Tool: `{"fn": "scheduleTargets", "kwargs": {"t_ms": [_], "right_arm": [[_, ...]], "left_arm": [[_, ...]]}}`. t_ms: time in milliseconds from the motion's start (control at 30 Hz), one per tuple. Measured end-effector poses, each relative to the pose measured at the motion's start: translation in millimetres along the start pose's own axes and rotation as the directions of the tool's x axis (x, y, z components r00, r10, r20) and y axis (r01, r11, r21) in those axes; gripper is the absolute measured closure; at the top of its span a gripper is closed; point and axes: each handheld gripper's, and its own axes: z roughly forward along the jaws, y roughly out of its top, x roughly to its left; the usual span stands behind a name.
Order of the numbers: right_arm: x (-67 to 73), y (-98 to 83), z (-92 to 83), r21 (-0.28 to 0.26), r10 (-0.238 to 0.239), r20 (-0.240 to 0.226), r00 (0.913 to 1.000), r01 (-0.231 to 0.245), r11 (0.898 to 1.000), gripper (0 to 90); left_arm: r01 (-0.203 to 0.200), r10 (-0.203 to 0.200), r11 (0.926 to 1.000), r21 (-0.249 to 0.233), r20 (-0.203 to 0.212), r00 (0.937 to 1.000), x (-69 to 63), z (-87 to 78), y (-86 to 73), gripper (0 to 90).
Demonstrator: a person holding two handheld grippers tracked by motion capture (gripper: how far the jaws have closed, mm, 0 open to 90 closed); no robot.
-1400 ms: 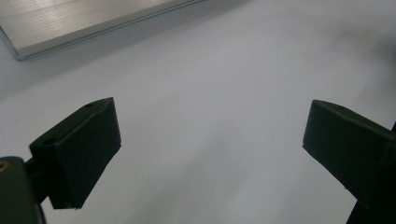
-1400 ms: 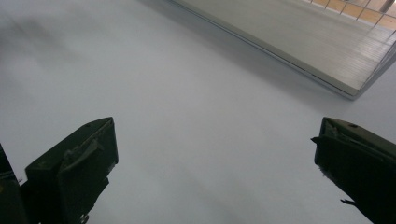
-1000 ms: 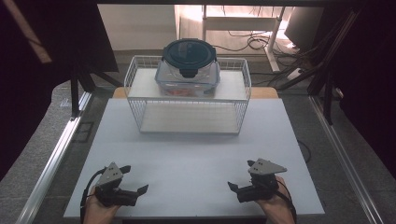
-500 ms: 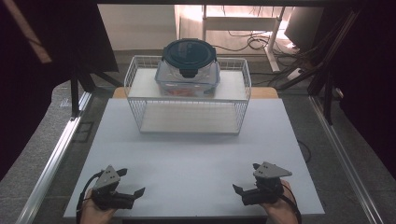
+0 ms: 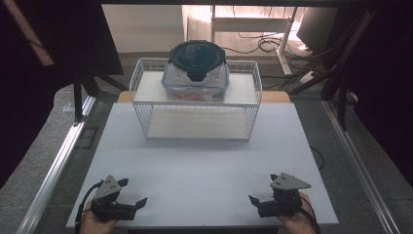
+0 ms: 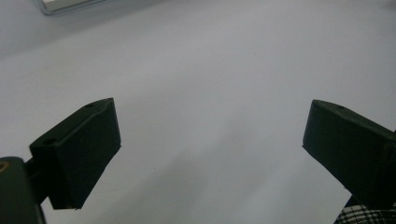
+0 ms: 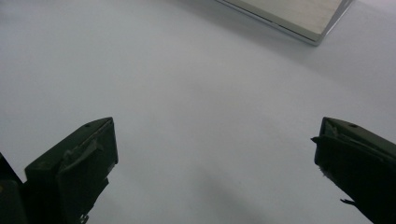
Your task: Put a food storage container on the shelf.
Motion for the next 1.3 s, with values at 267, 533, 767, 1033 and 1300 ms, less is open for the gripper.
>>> {"fn": "scheduleTargets", "kwargs": {"t_ms": [267,533,767,1033,1300], "right_arm": [[-5.6,-11.2,0.1,0.022,0.024,0.013,0.9996,-0.024,0.999,0.0],[-10.0,-18.8,0.8,0.042,0.037,0.029,0.9989,-0.038,0.998,0.0],[-13.7,-25.5,2.1,0.065,0.058,0.022,0.9981,-0.059,0.996,0.0],[-16.5,-31.1,3.7,0.092,0.084,0.009,0.9965,-0.084,0.992,0.0],[-18.4,-35.2,7.0,0.127,0.105,-0.004,0.9945,-0.103,0.986,0.0]], "left_arm": [[0.02,-0.02,0.9997,0.014,-0.012,0.9997,5.9,2.4,-4.9,3.4],[0.032,-0.032,0.999,0.03,-0.011,0.9994,8.3,5.4,-7.1,3.3],[0.038,-0.038,0.9979,0.053,-0.007,0.9992,9.2,8.8,-8.4,3.3],[0.042,-0.042,0.9952,0.088,-0.002,0.9991,9.6,13.7,-9.8,3.2],[0.046,-0.048,0.9901,0.132,0.01,0.9988,10.0,18.6,-11.6,3.1]]}}
